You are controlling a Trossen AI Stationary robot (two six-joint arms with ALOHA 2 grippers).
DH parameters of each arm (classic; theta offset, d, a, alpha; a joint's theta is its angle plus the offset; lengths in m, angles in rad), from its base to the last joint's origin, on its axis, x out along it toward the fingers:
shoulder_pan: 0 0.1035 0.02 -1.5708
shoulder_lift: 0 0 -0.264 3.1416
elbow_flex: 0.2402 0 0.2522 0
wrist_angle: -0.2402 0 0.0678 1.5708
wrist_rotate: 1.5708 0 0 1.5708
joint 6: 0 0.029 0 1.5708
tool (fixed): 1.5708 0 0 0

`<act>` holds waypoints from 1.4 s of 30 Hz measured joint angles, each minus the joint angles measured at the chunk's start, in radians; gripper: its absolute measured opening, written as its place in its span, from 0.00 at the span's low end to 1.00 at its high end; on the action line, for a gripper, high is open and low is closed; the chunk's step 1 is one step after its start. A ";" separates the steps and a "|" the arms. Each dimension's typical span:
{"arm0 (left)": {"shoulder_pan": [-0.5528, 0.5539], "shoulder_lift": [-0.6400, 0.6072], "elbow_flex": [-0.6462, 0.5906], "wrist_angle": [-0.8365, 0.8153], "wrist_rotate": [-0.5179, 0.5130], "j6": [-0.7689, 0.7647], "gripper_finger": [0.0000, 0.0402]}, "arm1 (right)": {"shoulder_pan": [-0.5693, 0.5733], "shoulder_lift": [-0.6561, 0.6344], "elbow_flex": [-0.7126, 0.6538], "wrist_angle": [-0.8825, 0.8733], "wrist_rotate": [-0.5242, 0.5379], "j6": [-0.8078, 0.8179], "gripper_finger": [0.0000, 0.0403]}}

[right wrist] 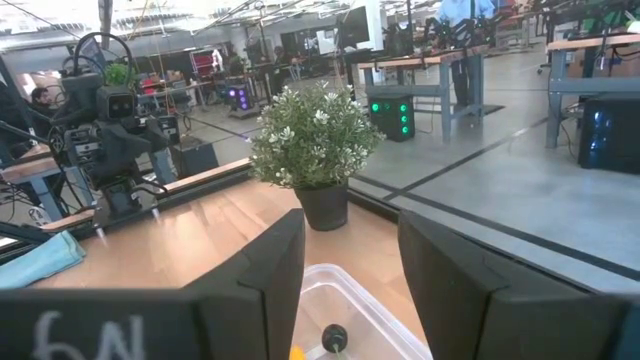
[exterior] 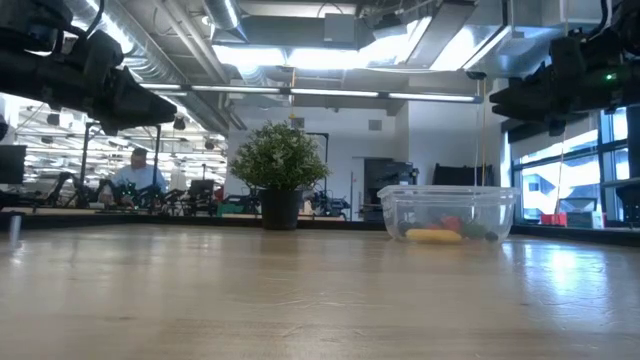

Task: Pick and placing Produce into tupperware
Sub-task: Return to Home Position

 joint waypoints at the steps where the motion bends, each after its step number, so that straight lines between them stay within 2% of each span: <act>1: 0.000 0.000 0.000 0.000 0.000 0.000 0.37 | 0.000 0.000 0.000 0.000 0.000 0.000 0.41; 18: 0.000 0.000 0.000 0.000 0.000 0.000 0.34 | 0.000 0.000 0.000 0.000 0.001 0.001 0.41; 32: 0.000 0.000 0.000 0.000 0.000 0.000 0.37 | 0.000 0.000 0.000 0.000 0.000 0.001 0.41; 42: 0.000 0.000 0.000 0.000 0.000 0.000 0.34 | 0.000 0.000 0.000 0.000 0.000 0.001 0.41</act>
